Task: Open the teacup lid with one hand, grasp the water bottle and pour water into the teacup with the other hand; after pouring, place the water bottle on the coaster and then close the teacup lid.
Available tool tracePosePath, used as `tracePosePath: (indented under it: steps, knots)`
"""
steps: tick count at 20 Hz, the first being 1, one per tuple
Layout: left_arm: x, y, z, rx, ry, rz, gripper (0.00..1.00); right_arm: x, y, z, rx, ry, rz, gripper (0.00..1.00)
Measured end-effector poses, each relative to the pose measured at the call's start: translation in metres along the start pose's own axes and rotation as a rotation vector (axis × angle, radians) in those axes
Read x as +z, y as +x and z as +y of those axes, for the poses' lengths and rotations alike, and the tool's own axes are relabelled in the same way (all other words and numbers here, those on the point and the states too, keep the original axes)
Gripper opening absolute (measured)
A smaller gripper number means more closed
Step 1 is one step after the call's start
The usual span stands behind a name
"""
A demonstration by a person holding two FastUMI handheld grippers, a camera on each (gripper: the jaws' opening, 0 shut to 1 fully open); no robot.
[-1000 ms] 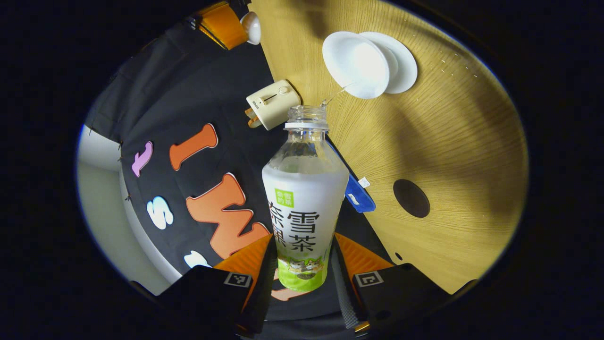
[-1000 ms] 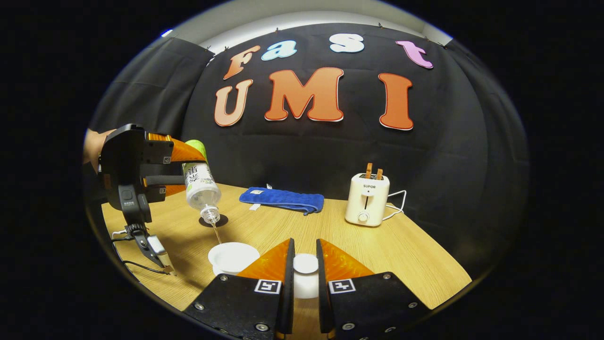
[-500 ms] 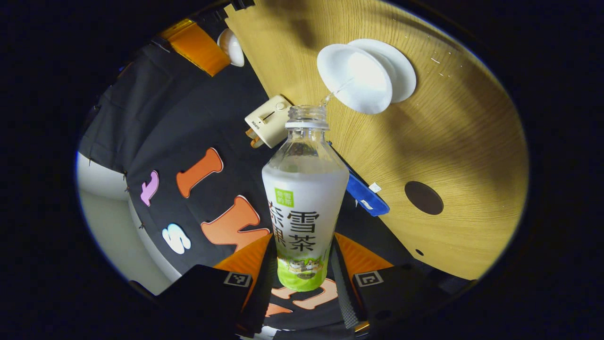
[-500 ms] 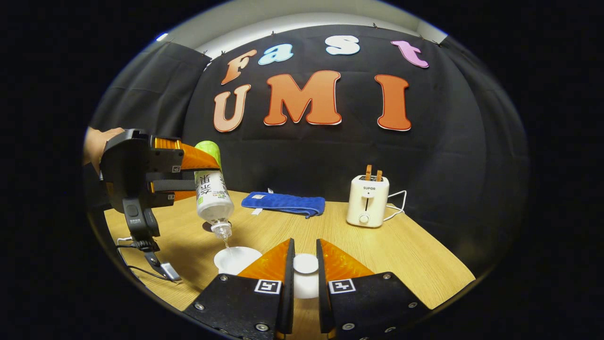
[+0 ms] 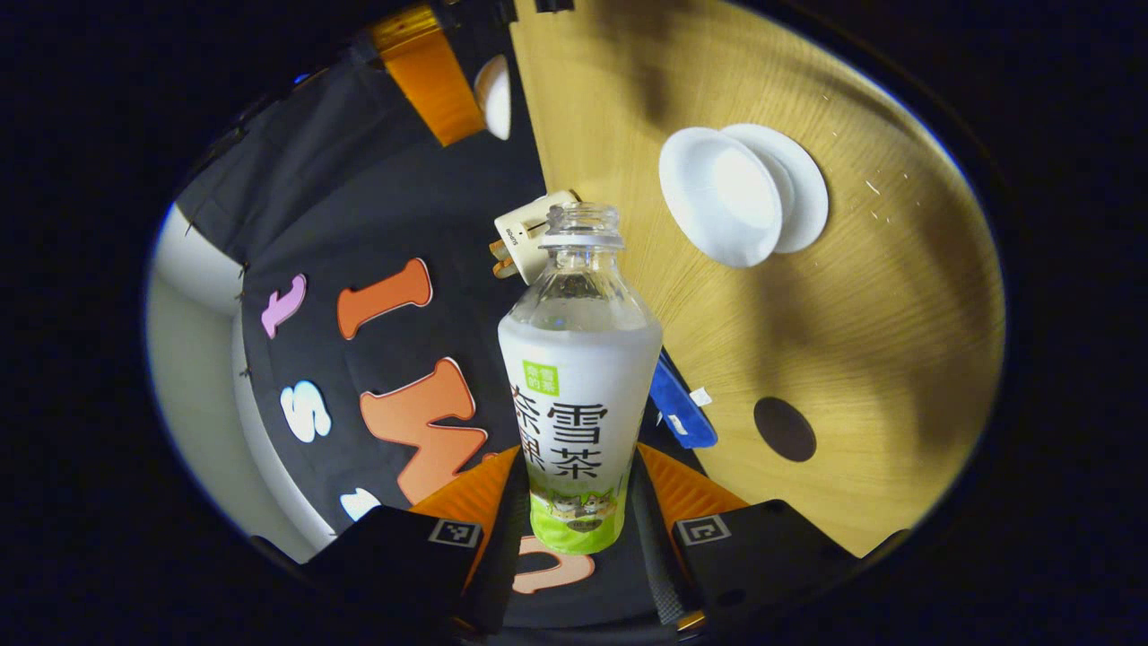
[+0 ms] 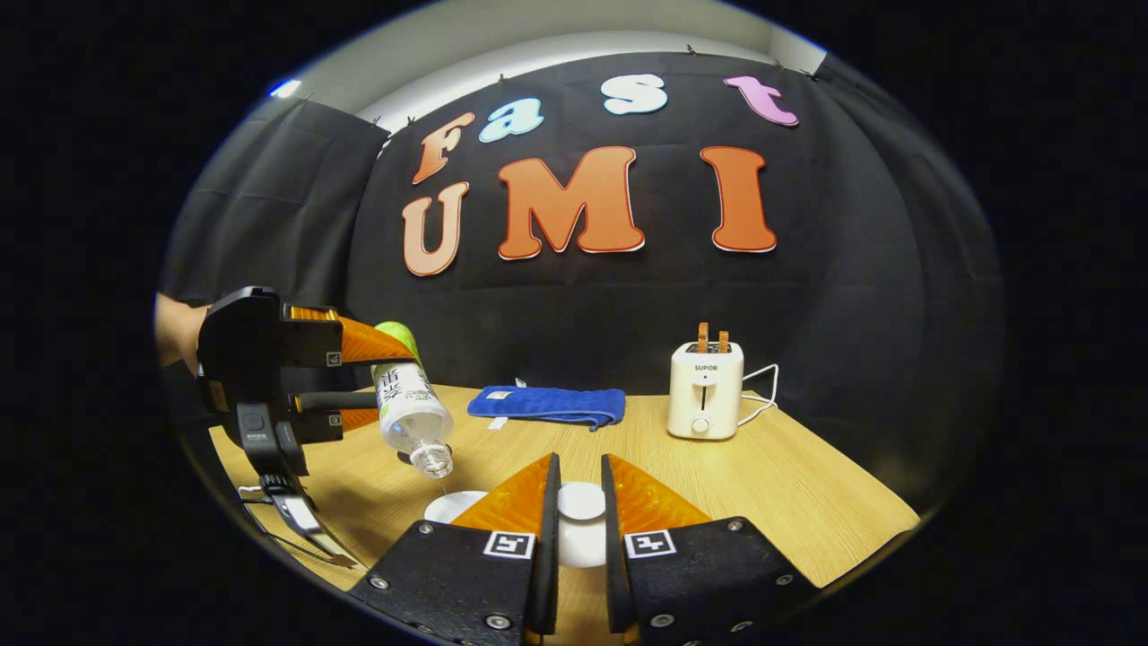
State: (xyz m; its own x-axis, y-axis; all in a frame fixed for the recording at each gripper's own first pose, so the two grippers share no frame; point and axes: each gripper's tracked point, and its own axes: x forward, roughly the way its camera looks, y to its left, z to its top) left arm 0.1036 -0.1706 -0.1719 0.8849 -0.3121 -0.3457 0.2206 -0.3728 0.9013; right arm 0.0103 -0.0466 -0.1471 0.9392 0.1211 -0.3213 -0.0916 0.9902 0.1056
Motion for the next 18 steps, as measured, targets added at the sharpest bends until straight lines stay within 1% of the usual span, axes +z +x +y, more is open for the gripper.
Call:
tracePosePath:
  steps: [1,3,4,5,6,7,8,9,11,12,13,14,15,16,17,18]
  knots:
    - [-0.001,-0.003,0.002,0.012,-0.047,-0.005,0.61,0.002,0.001,0.002,0.004,0.004,-0.002,0.22]
    - [-0.009,-0.004,0.013,0.045,-0.144,-0.021,0.64,0.005,0.003,0.01,0.018,0.018,-0.007,0.22]
    - [-0.022,-0.006,0.012,0.049,-0.23,-0.011,0.6,0.007,0.004,0.013,0.025,0.019,-0.011,0.22]
    - [-0.032,-0.01,0.014,0.063,-0.309,0.001,0.64,0.01,0.006,0.02,0.038,0.016,-0.014,0.22]
    - [-0.04,-0.014,0.018,0.079,-0.366,0.012,0.6,0.012,0.008,0.024,0.047,0.013,-0.018,0.22]
    - [-0.047,-0.019,0.022,0.103,-0.42,0.024,0.6,0.014,0.009,0.029,0.055,0.011,-0.023,0.22]
    - [-0.058,-0.024,0.028,0.14,-0.497,0.032,0.6,0.014,0.011,0.037,0.066,0.01,-0.023,0.22]
    - [-0.071,-0.023,0.038,0.184,-0.604,0.038,0.64,0.014,0.015,0.042,0.071,0.007,-0.019,0.22]
    - [-0.087,-0.026,0.049,0.248,-0.748,0.039,0.64,0.012,0.018,0.052,0.076,-0.008,-0.008,0.22]
    - [-0.094,-0.029,0.055,0.274,-0.782,0.045,0.6,0.011,0.019,0.056,0.083,-0.014,-0.004,0.22]
    - [-0.099,-0.033,0.062,0.306,-0.819,0.044,0.64,0.011,0.02,0.06,0.087,-0.021,-0.002,0.23]
    - [-0.104,-0.036,0.065,0.336,-0.904,0.034,0.6,0.012,0.021,0.067,0.096,-0.032,0.0,0.22]
    - [-0.116,-0.038,0.07,0.371,-1.028,0.032,0.64,0.012,0.022,0.071,0.101,-0.041,-0.002,0.22]
    - [-0.126,-0.042,0.074,0.408,-1.144,0.031,0.64,0.008,0.026,0.08,0.121,-0.046,0.008,0.22]
    - [-0.133,-0.044,0.076,0.437,-1.252,0.028,0.64,0.004,0.028,0.083,0.125,-0.046,0.02,0.22]
    - [-0.139,-0.045,0.075,0.462,-1.327,0.027,0.6,-0.002,0.031,0.086,0.13,-0.051,0.035,0.22]
